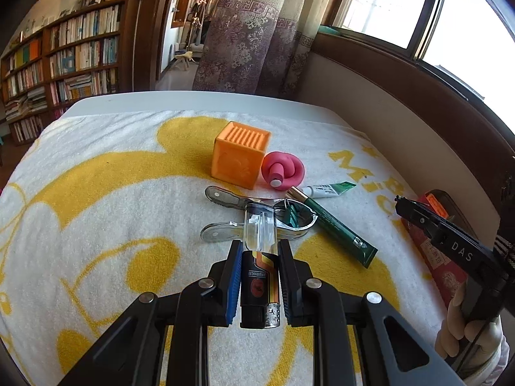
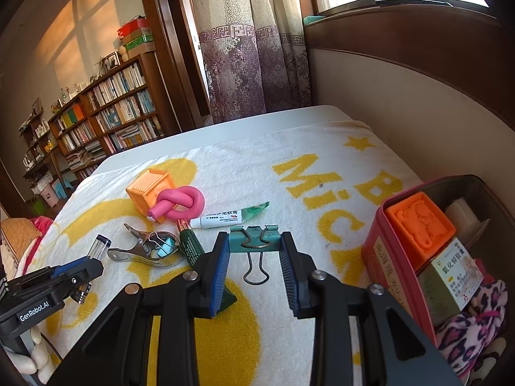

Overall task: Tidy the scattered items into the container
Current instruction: 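Carry the binder clip and lighter to the red tin and release both inside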

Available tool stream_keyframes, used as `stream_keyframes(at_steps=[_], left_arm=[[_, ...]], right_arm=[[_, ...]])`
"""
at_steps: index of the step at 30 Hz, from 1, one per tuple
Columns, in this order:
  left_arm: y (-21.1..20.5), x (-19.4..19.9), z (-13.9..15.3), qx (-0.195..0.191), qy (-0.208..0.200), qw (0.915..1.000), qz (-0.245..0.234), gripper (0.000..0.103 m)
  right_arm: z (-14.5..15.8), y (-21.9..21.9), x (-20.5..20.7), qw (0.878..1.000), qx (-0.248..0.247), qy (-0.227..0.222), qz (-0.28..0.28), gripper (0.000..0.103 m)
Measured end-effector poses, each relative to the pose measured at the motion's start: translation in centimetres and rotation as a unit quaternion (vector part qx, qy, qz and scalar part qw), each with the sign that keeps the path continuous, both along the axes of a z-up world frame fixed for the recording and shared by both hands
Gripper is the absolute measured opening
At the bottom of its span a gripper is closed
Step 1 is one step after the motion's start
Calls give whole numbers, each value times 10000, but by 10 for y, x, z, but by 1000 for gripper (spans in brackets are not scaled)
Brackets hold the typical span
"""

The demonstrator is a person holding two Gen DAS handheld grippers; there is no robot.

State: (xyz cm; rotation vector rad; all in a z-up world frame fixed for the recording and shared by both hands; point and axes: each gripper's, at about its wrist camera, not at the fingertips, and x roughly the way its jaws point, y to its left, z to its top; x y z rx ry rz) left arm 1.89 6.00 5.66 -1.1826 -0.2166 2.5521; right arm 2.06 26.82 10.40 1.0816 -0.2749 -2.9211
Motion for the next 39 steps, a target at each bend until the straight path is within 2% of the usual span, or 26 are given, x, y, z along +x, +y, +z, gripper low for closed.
stream_keyframes(at_steps=[9,14,24,28,33,39], left_arm=[[6,8,4,68,60,9999,-126,22],[10,12,9,82,122,9996,-220,22],[18,18,11,95,135,9991,-393,22],[19,20,12,107,130,9989,-430,22],[22,22,13,124,136,9987,-468,22],[32,27,14,132,126,9981,-582,22]], right_arm=[[6,-5,6,9996,118,256,60,35],[11,-1,12,9995,112,291,-101,35],[27,14,72,9980,-42,428,-463,35],[37,35,101,9956,31,559,-751,35],[38,79,136,9880,125,593,-1417,35],[36,128,152,9768,243,455,-2079,35]])
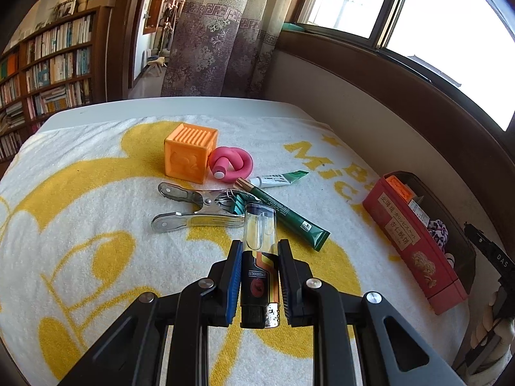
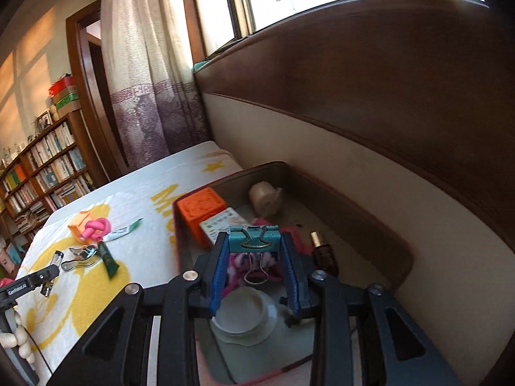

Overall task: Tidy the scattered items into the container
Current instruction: 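Carry the binder clip and lighter to the red tin and release both inside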

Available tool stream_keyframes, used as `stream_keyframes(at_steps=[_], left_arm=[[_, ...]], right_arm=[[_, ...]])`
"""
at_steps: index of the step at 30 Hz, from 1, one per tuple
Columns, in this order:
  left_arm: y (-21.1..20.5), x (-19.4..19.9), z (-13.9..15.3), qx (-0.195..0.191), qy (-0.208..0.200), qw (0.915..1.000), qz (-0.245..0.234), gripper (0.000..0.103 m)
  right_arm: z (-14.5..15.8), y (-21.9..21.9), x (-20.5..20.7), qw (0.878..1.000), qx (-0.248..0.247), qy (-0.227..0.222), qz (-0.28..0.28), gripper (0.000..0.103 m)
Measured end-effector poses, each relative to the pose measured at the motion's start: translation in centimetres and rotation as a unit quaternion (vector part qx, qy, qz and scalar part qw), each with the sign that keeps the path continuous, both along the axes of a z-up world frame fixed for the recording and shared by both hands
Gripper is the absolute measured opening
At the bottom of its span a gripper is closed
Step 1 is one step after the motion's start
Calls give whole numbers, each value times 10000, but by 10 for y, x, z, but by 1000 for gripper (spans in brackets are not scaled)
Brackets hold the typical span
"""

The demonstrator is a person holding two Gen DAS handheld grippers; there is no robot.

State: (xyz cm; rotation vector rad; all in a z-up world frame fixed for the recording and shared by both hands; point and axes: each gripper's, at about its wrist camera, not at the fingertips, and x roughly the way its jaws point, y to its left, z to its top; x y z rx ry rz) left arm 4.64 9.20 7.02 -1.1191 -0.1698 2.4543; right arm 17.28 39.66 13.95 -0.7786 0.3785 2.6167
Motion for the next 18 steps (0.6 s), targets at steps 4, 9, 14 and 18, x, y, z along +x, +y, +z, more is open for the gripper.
stream_keyframes(at_steps=[4,9,14,18], left_arm=[[11,7,1,51,-30,9999,-90,22],[30,14,0,80,-112,9995,-285,22],[53,21,3,73,-127,9986,-508,22],[78,27,8,31,-133,9970,-761,22]], right_arm=[[-5,19,5,9998,-78,-75,-182,38],[-8,26,14,9998,-115,-49,-178,40],[-6,27,22,9999,-104,13,-124,40],[-1,29,27,9997,-182,144,-58,40]])
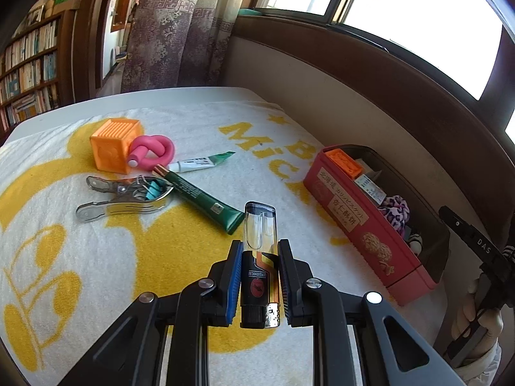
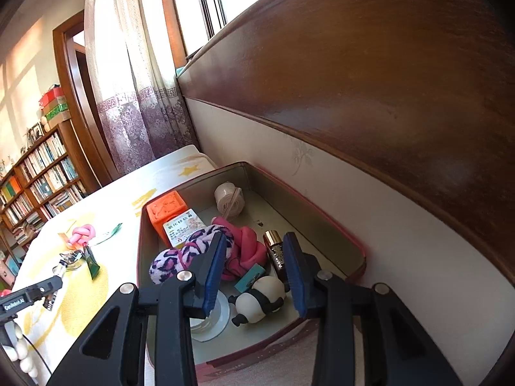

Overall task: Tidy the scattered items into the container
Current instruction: 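Carry the binder clip and lighter to the red tin and release both inside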

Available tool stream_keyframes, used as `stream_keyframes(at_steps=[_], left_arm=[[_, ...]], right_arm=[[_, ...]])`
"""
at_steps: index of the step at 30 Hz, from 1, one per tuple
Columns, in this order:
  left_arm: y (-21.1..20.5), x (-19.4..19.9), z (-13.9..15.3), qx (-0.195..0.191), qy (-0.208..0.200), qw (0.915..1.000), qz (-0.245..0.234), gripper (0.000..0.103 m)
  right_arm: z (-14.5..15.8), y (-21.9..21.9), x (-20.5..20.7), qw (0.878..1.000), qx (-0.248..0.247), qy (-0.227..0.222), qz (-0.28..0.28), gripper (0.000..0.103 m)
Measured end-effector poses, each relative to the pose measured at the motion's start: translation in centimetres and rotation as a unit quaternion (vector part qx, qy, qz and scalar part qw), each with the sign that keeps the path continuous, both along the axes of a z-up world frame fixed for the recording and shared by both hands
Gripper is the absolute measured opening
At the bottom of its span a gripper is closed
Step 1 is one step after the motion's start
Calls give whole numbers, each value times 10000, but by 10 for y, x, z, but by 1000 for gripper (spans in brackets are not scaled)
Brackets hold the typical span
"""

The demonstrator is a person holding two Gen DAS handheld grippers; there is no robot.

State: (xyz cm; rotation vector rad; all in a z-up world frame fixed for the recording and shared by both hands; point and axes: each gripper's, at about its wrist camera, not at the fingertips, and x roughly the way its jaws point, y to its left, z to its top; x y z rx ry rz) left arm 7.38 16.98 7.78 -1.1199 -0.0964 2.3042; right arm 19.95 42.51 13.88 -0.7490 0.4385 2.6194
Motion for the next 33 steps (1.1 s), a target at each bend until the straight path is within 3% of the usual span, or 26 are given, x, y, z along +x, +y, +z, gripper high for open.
stream_keyframes(at_steps=[12,19,21,24,33], left_arm=[[108,25,24,-36,153,9931,-1158,22],[165,33,41,207,242,9845,-1727,22],[177,30,41,330,106,9821,-1852,22],[183,24,36,461,-212,9807,-1889,23],[150,5,26,293,-294,9915,-1230,23]], right_arm=[[26,2,18,9982,-168,545,167,40],[39,10,34,9962,-299,819,86,40],[43,12,39,9955,-309,892,55,46],[46,15,45,9948,-307,967,-13,55],[40,14,36,9960,-392,797,36,56]])
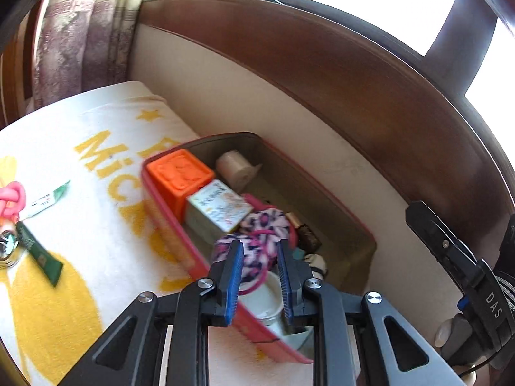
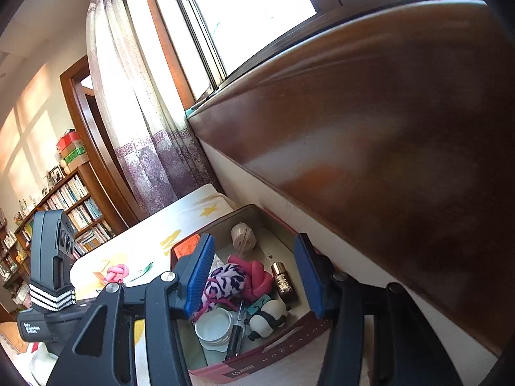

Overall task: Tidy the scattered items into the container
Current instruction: 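Carry the binder clip and lighter to the red tin and release both inside, then return both tools to the remaining items on the towel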

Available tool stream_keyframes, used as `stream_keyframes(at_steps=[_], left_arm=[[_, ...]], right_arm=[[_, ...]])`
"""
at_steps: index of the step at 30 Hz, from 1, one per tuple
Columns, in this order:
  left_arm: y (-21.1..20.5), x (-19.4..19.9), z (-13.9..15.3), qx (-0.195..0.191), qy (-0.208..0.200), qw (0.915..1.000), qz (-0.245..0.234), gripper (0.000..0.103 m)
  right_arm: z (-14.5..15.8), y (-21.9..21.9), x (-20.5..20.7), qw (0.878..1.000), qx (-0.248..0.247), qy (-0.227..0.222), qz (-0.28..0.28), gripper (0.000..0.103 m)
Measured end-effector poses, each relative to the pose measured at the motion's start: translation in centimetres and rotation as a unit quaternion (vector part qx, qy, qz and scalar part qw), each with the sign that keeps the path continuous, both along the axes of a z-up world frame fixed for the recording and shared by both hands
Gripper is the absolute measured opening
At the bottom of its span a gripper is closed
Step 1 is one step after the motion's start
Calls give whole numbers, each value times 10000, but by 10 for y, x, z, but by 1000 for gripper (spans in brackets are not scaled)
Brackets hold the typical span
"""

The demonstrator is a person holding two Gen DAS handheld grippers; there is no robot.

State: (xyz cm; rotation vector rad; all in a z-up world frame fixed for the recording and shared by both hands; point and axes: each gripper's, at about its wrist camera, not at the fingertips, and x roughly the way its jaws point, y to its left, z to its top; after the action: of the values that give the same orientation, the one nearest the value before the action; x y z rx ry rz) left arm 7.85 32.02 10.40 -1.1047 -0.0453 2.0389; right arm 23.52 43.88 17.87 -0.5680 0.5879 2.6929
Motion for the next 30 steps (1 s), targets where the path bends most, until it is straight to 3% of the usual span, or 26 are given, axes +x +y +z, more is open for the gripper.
stream_keyframes(at_steps=[6,7,8,10,13,18,25,30], left_arm=[[-30,-7,-7,-161,82,9992,343,23],[-36,-10,-9,-181,62,9990,409,27],[-44,-14,-11,-201,36,9986,498,51],[-63,-17,-13,-199,126,9966,793,86],[-88,-21,-12,-309,381,9922,1143,86],[-143,-35,-19,-395,365,9851,1630,86],[-228,-52,-37,-869,436,9662,2387,86],[-273,-61,-49,-733,227,9573,2788,86]], right_arm=[[-3,-19,-11,9995,148,-123,248,56],[-4,-23,-13,9993,160,-147,299,56],[-5,-27,-16,9991,168,-175,356,56],[-9,-36,-19,9984,187,-243,483,56],[-15,-53,-29,9964,244,-347,729,56],[-22,-87,-50,9907,361,-467,1229,56],[-38,-136,-89,9771,452,-813,1915,56],[-51,-166,-123,9652,563,-1176,2267,56]])
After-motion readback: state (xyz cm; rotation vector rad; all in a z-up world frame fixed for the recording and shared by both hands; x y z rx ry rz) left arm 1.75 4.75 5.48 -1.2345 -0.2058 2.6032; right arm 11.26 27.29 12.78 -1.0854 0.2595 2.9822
